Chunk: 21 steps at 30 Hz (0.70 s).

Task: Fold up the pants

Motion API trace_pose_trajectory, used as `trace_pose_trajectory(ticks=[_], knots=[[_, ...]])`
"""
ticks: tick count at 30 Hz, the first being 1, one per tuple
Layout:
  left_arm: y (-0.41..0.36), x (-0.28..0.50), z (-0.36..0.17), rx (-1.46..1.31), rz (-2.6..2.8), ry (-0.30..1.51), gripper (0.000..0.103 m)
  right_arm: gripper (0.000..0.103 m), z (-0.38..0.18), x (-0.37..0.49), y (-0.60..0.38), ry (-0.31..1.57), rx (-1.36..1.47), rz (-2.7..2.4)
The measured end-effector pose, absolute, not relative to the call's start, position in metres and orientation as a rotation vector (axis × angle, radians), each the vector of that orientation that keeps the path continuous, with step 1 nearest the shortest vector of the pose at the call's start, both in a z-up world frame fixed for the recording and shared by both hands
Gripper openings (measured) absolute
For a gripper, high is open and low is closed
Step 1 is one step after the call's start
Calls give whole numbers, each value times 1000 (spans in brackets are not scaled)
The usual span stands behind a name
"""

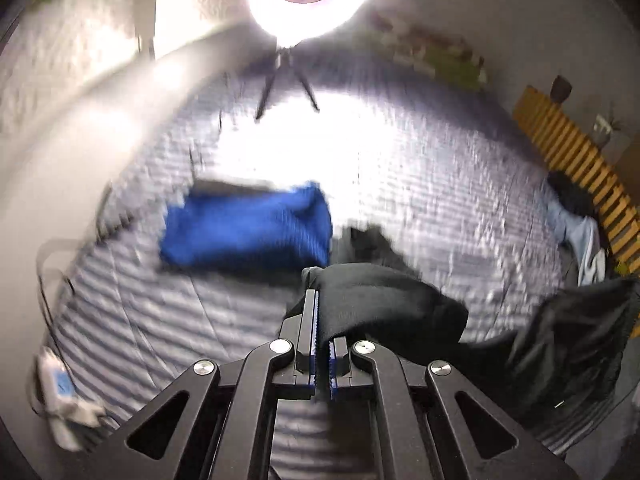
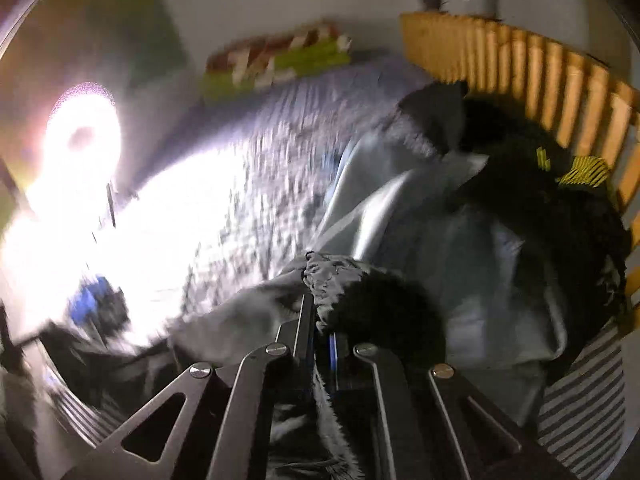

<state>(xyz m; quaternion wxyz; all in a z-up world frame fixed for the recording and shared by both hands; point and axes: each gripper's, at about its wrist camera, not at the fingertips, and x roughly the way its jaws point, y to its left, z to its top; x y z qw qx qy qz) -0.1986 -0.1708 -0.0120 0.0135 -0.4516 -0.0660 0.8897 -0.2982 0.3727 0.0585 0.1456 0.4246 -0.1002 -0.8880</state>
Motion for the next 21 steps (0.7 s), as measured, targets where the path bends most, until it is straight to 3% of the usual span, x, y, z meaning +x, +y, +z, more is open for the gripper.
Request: trace_pose_trajectory(ticks=[4, 9, 12, 13, 14, 16, 21], knots=[[-162, -247, 28, -1348, 2840, -121, 3, 5, 96, -317, 396, -348, 1120, -2655], [-147, -339, 52, -1344, 2907, -100, 3, 5, 105, -381, 410, -378, 1188, -2775], [-124, -386, 33, -1495, 2834, 4, 22, 5, 92, -415, 415, -422, 1287, -2800], [-118, -394, 26, -1523, 2811, 20, 38, 5, 86, -421, 413, -418, 1321, -2792], [-114, -394, 23, -1511, 2810, 39, 45, 5, 80, -425, 409, -398, 1339, -2786], [-108, -382, 15, -1455, 2812, 70, 45, 5, 72, -426, 401, -331, 1348, -2768], [-82, -330, -20, -1405, 2652, 257, 60, 8, 58, -417, 396, -259, 1345, -2716]])
